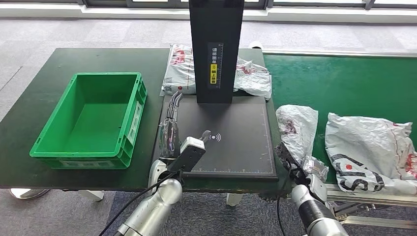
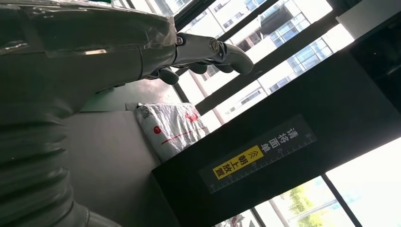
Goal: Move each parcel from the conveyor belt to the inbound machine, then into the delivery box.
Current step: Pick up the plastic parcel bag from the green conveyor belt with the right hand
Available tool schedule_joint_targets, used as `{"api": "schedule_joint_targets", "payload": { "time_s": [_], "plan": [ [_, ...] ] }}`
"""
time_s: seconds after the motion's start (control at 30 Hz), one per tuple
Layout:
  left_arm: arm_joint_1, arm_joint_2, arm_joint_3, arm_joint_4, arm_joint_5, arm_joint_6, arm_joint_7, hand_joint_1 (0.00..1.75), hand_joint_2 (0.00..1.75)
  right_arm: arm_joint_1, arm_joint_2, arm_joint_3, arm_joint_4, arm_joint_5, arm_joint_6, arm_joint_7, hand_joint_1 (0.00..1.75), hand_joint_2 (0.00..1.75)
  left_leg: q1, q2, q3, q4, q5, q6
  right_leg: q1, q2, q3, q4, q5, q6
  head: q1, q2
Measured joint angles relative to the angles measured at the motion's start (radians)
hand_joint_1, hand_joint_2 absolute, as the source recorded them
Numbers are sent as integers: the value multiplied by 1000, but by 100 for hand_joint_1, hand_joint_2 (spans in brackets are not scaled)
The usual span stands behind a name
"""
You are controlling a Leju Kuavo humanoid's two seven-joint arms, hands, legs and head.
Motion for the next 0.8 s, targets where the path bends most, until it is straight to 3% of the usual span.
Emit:
{"api": "schedule_joint_targets", "payload": {
  "time_s": [0.4, 0.57, 0.67, 0.8],
  "plan": [
    [1, 0, 0, -7, -16, 0, 3, 0, 175, 0, 1, 1, 1, 28, -72, -4, 175, 175, 0, 0, 0, 0, 0, 0, 0, 0, 0, 0, -1, 0, 0, 0],
    [3, 0, 1, -9, -22, 1, 1, 0, 175, 8, 1, 1, -7, 56, -214, -30, 175, 175, 0, 0, 0, 0, 0, 0, 0, 0, 0, 0, 0, 0, 0, 0],
    [7, 0, 8, -12, -32, 2, -16, 0, 175, 40, 13, -32, -101, 64, -319, -161, 175, 175, 0, -1, -1, 0, 0, 0, 0, 0, 0, 0, 0, 0, 0, 0],
    [11, 0, 26, -15, -35, 2, -55, 0, 175, 67, 75, -224, -288, -32, -344, -544, 175, 175, 0, -1, -1, 0, 0, 0, 0, -1, -1, 1, -1, 0, 0, 0]
  ]
}}
